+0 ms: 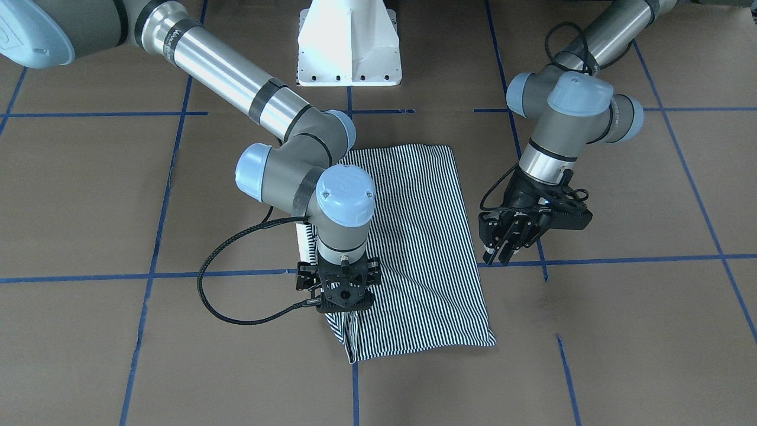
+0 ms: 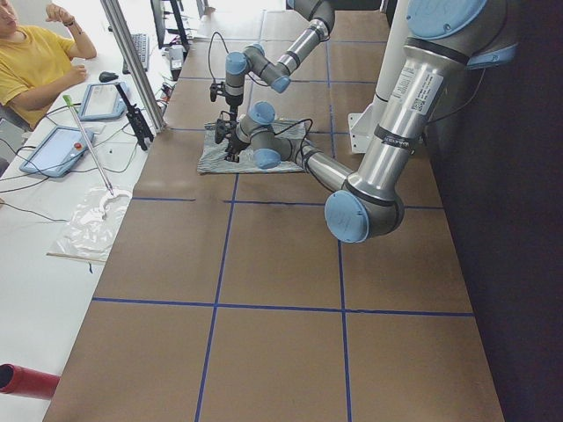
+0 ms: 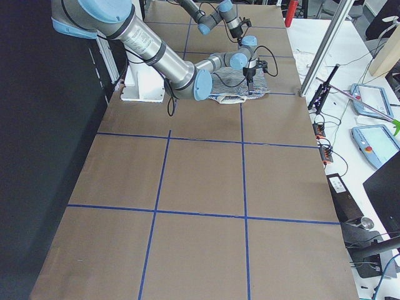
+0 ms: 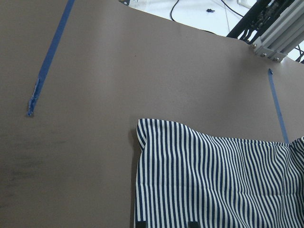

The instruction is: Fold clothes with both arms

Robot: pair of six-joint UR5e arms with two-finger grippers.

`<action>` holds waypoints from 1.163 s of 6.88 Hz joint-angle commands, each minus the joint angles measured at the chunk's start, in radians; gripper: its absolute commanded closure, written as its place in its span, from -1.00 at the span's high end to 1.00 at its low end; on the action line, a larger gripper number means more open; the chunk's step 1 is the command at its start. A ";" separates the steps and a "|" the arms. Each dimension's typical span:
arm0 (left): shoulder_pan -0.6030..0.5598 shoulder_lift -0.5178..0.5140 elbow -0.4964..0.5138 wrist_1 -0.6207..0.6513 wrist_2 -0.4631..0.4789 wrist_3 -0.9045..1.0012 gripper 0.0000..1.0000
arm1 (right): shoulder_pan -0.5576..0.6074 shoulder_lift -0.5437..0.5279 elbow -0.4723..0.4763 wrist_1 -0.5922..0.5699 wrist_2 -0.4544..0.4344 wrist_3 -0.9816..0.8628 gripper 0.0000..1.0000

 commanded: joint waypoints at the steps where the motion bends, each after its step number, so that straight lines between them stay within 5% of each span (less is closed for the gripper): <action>1: 0.001 0.000 -0.001 0.000 0.000 0.000 -0.19 | 0.053 -0.058 0.016 0.005 -0.007 -0.057 1.00; 3: 0.001 -0.001 -0.004 0.000 0.000 0.000 -0.19 | 0.082 -0.075 0.119 -0.039 0.047 -0.050 1.00; 5: 0.001 -0.001 -0.012 0.000 0.000 0.000 -0.19 | 0.000 -0.153 0.370 -0.104 -0.005 0.356 0.97; 7: 0.001 0.000 -0.010 0.000 0.000 0.000 -0.19 | -0.156 -0.415 0.768 -0.112 -0.133 0.661 0.54; 8: 0.001 -0.001 -0.012 0.000 0.002 0.000 -0.19 | -0.224 -0.445 0.826 -0.200 -0.161 0.752 0.54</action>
